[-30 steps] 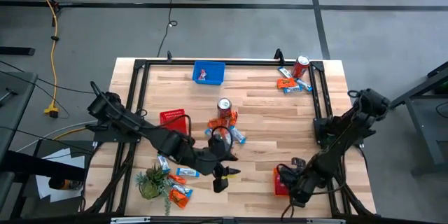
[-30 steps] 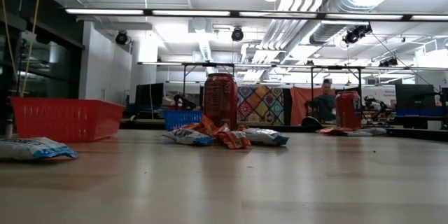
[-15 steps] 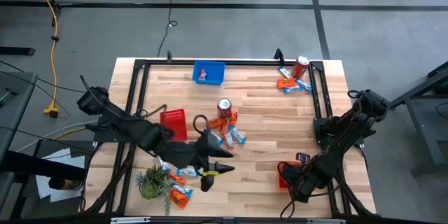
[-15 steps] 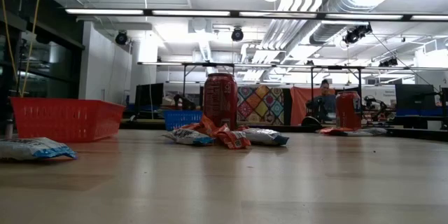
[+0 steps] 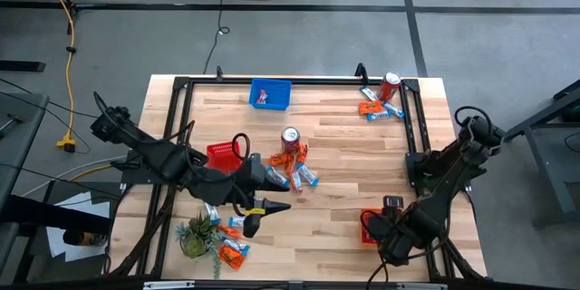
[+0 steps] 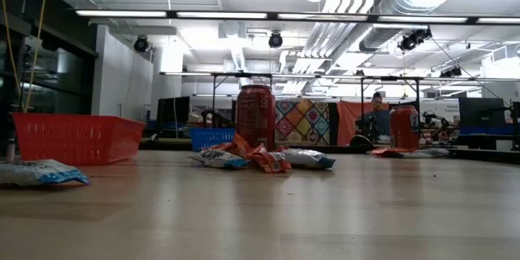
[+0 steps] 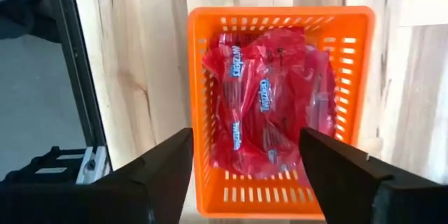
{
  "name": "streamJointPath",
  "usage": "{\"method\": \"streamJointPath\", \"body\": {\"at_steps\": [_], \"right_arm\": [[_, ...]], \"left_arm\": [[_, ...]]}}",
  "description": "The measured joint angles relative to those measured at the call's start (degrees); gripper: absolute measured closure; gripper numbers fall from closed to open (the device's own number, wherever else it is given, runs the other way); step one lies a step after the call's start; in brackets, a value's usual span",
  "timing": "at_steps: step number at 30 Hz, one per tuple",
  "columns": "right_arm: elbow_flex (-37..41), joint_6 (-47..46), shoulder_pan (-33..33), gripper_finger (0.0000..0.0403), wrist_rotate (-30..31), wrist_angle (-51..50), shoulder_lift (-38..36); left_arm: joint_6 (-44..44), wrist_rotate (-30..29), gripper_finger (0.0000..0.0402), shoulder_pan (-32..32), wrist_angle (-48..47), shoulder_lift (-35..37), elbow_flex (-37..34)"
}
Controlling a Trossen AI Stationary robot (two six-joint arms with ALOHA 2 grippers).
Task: Sort candy
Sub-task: Put the white chocolate into the red bin
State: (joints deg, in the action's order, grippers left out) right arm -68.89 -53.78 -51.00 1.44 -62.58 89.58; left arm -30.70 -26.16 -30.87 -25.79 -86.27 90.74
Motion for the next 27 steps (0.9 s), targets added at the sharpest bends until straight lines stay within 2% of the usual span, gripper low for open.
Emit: {"method": "streamJointPath", "body": {"at_steps": [8,15,20,27], "right_arm": [[-3.7,-0.8,0.0,0.0140,5.4,-3.2,-1.4],[-3.8,-8.8,0.0,0.0139,14.9,-5.3,-8.2],[-3.8,-13.9,0.0,0.0139,22.4,-5.5,-12.4],[-3.8,-16.8,0.0,0.0139,25.6,-5.4,-13.5]], "left_arm": [[-2.7,0.3,0.0211,0.4,-6.9,0.0,0.0],[-12.3,6.2,0.0211,0.2,-21.8,-1.7,0.1],[-13.4,14.1,0.0211,-3.5,-31.7,-9.0,0.0],[-5.9,20.7,0.0211,-7.7,-31.6,-23.5,0.0]]}}
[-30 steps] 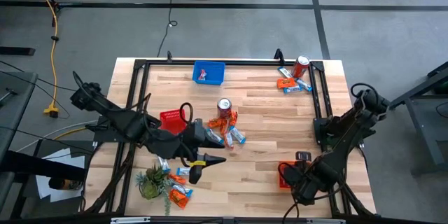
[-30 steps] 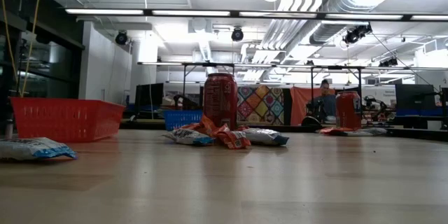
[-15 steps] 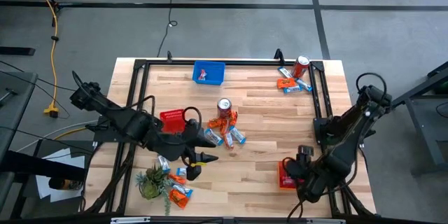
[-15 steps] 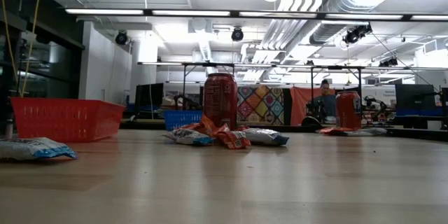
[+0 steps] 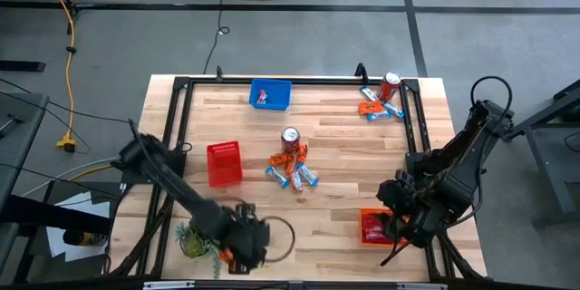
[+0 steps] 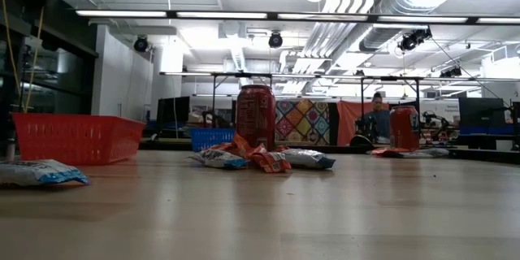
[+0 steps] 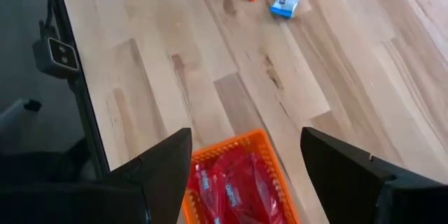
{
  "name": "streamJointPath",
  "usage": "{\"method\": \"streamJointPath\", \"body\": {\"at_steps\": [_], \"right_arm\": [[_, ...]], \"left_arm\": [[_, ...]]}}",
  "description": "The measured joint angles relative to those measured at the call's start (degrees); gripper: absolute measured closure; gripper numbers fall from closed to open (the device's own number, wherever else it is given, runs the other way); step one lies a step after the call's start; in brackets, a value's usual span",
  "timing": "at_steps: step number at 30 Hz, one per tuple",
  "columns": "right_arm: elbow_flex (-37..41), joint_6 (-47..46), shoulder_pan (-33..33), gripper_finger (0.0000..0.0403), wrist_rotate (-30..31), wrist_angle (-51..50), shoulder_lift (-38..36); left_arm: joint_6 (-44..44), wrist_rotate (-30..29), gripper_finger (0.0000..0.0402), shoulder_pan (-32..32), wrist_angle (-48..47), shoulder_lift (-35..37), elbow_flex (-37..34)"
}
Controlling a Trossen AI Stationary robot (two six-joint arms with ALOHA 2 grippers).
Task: Sort candy
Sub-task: Put the white chocolate into the red bin
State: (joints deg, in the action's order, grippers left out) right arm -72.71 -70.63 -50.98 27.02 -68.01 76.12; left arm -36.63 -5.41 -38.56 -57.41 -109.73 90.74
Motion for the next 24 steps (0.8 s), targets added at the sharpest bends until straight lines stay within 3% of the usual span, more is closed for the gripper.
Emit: {"method": "streamJointPath", "body": {"at_steps": [6,10,16,20,24], "right_arm": [[0.0,-1.6,0.0,0.0139,-0.5,0.2,0.0],[0.0,-1.5,0.0,0.0139,-1.0,0.8,0.0],[0.0,-1.4,0.0,0.0139,-1.0,1.1,0.0],[0.0,-1.0,0.0,0.0139,-0.8,1.1,0.0],[0.0,-1.1,0.0,0.0139,0.5,1.0,0.0]], "left_arm": [[5.7,0.6,0.0213,1.3,-4.6,-5.0,-1.0],[3.2,0.9,0.0230,3.2,5.4,2.9,-12.7],[-2.9,6.5,0.0266,5.7,26.3,16.0,-31.6],[0.0,6.5,0.0277,5.7,29.6,17.1,-34.2],[2.1,6.2,0.0275,5.8,29.0,13.8,-34.2]]}}
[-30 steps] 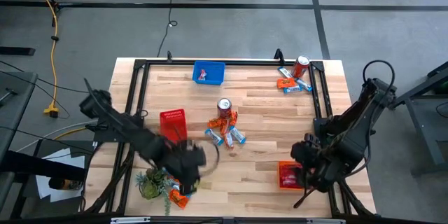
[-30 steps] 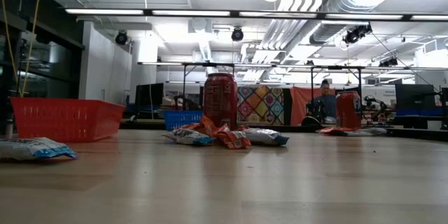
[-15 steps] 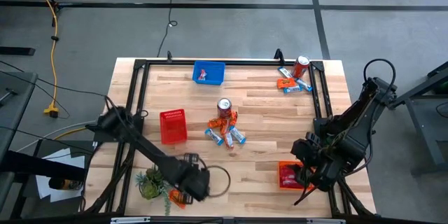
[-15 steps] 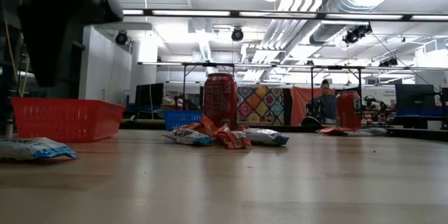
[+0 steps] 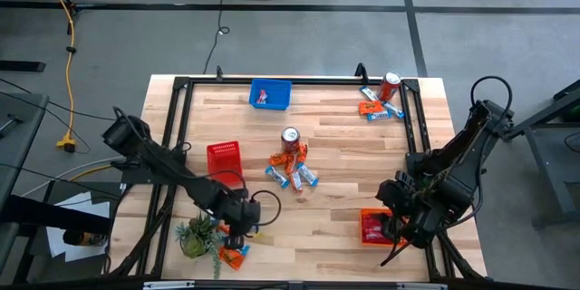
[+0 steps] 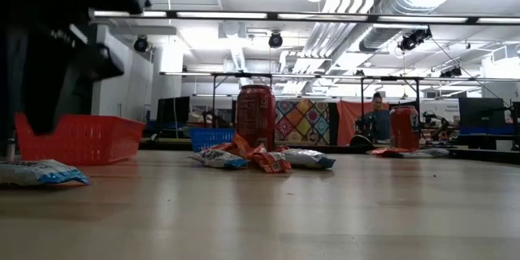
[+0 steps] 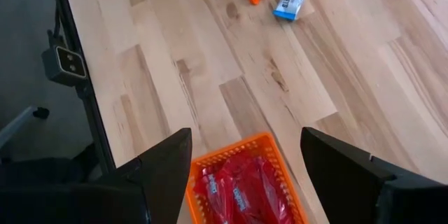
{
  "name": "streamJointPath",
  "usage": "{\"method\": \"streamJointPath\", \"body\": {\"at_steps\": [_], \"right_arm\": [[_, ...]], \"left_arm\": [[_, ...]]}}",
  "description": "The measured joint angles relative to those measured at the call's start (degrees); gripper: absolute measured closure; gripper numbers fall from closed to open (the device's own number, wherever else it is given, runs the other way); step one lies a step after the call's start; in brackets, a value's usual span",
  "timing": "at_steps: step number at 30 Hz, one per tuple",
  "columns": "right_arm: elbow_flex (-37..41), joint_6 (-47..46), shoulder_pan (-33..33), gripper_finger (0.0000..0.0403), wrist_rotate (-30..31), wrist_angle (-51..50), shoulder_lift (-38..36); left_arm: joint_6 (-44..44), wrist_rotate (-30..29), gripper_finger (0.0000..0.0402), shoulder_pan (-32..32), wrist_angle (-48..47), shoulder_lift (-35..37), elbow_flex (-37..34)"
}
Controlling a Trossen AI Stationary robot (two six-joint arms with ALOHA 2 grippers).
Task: Sort candy
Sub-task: Put the white chocolate into the red bin
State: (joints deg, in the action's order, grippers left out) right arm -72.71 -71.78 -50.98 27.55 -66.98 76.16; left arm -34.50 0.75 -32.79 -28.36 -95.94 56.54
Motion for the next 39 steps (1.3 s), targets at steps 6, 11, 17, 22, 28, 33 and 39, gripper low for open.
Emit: {"method": "streamJointPath", "body": {"at_steps": [6,11,17,22,28,33,39], "right_arm": [[0.0,-0.3,0.0,0.0139,0.1,0.0,0.0],[0.0,-2.5,0.0,0.0139,0.5,0.0,0.0],[0.0,-3.2,0.0,0.0139,2.5,0.0,0.0],[0.0,-3.2,0.0,0.0139,3.5,-0.1,0.0],[0.0,-3.0,0.0,0.0139,5.1,-0.1,0.0],[0.0,-2.8,0.0,0.0139,6.1,-0.9,0.0],[0.0,-2.9,0.0,0.0139,9.3,-1.2,0.0]], "left_arm": [[0.6,-0.7,0.0235,0.8,-1.0,-4.2,0.5],[0.7,-3.4,0.0193,0.9,-3.2,-4.3,0.3],[3.2,-5.4,0.0165,0.9,-5.9,-5.0,0.3],[4.2,-5.7,0.0163,1.0,-5.9,-6.9,0.6],[2.3,-5.9,0.0222,1.0,-4.0,-7.9,0.6],[-0.4,-7.6,0.0362,2.9,-2.4,-5.6,2.7],[-3.1,-25.0,0.0382,7.1,-3.8,9.1,5.5]]}}
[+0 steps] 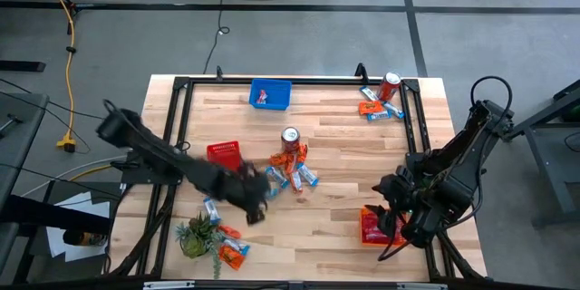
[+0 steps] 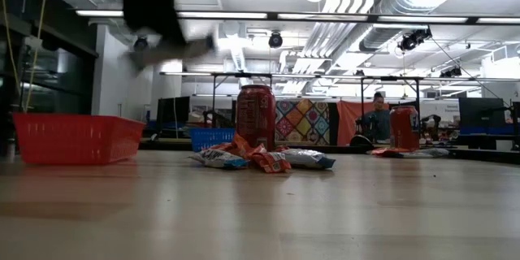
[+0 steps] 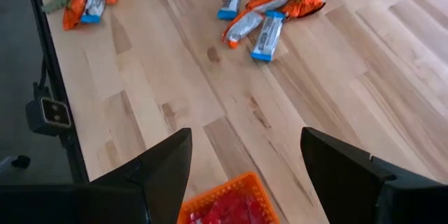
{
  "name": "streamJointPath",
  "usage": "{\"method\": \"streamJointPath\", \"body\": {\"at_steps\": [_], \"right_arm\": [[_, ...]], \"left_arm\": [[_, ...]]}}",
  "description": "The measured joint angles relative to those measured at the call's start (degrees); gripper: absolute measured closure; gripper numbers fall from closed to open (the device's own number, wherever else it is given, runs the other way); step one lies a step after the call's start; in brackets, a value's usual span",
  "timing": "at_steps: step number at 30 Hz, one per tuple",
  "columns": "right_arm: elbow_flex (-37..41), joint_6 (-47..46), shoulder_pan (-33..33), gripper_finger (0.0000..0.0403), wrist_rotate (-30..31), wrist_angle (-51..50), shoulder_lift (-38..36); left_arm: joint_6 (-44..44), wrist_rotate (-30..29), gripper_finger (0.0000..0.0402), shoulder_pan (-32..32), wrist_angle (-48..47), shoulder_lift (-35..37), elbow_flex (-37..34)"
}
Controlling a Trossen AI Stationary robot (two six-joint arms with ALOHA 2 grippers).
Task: Sort candy
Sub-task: Put the white chocolate into the red bin
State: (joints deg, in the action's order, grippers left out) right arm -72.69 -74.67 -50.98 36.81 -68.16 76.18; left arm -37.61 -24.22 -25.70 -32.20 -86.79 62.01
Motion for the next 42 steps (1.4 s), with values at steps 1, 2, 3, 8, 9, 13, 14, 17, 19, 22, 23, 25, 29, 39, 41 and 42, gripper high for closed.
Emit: {"method": "streamJointPath", "body": {"at_steps": [1,2,3,8,9,13,14,17,19,22,23,25,29,39,41,42], "right_arm": [[0.0,0.0,0.0,0.0139,0.4,0.0,0.0],[0.0,0.0,0.0,0.0139,0.7,0.0,0.0],[0.0,0.0,0.0,0.0139,0.8,0.0,0.0],[0.0,-0.1,0.0,0.0139,2.4,0.2,0.0],[0.0,-0.1,0.0,0.0139,3.1,0.3,0.0],[0.0,-1.3,0.0,0.0139,5.1,0.5,0.0],[0.0,-1.6,0.0,0.0139,5.5,0.5,0.0],[0.0,-2.4,0.0,0.0139,5.7,0.5,0.0],[0.0,-2.5,0.0,0.0139,5.7,0.6,0.0],[0.0,-2.4,0.0,0.0139,5.8,0.6,0.0],[0.0,-2.4,0.0,0.0139,5.8,0.6,0.0],[0.0,-2.4,0.0,0.0139,6.0,0.6,0.0],[0.0,-2.4,0.0,0.0139,8.3,1.0,0.0],[0.0,-2.3,0.0,0.0139,11.7,2.0,0.0],[0.0,-2.3,0.0,0.0139,11.7,2.0,0.0],[0.0,-2.3,0.0,0.0139,11.7,2.0,0.0]], "left_arm": [[-1.1,-4.9,0.0389,0.4,-0.2,3.3,0.1],[-2.4,-10.1,0.0395,0.7,-0.1,6.5,0.2],[-3.8,-15.1,0.0398,0.9,-0.1,9.3,0.1],[-16.0,-28.1,0.0401,1.5,-3.8,19.0,-4.0],[-19.2,-28.4,0.0401,1.5,-4.2,20.2,-5.8],[-35.0,-25.9,0.0401,-0.5,-4.7,21.3,-15.2],[-40.1,-25.1,0.0401,-1.0,-4.7,21.3,-17.5],[-54.0,-25.0,0.0401,-1.9,-4.5,21.3,-22.5],[-58.9,-24.2,0.0401,-1.7,-4.7,21.3,-24.7],[-63.6,-18.8,0.0401,-0.7,-6.5,21.4,-26.7],[-65.0,-16.6,0.0401,-0.3,-8.1,21.4,-26.9],[-65.9,-14.2,0.0400,0.3,-10.4,21.4,-26.9],[-62.8,-13.1,0.0368,1.4,-11.4,21.4,-26.6],[-51.7,-4.1,0.0202,4.3,-20.4,21.4,-19.9],[-50.5,-4.3,0.0181,4.8,-22.2,21.4,-17.0],[-48.3,-4.4,0.0173,5.1,-21.1,21.5,-15.2]]}}
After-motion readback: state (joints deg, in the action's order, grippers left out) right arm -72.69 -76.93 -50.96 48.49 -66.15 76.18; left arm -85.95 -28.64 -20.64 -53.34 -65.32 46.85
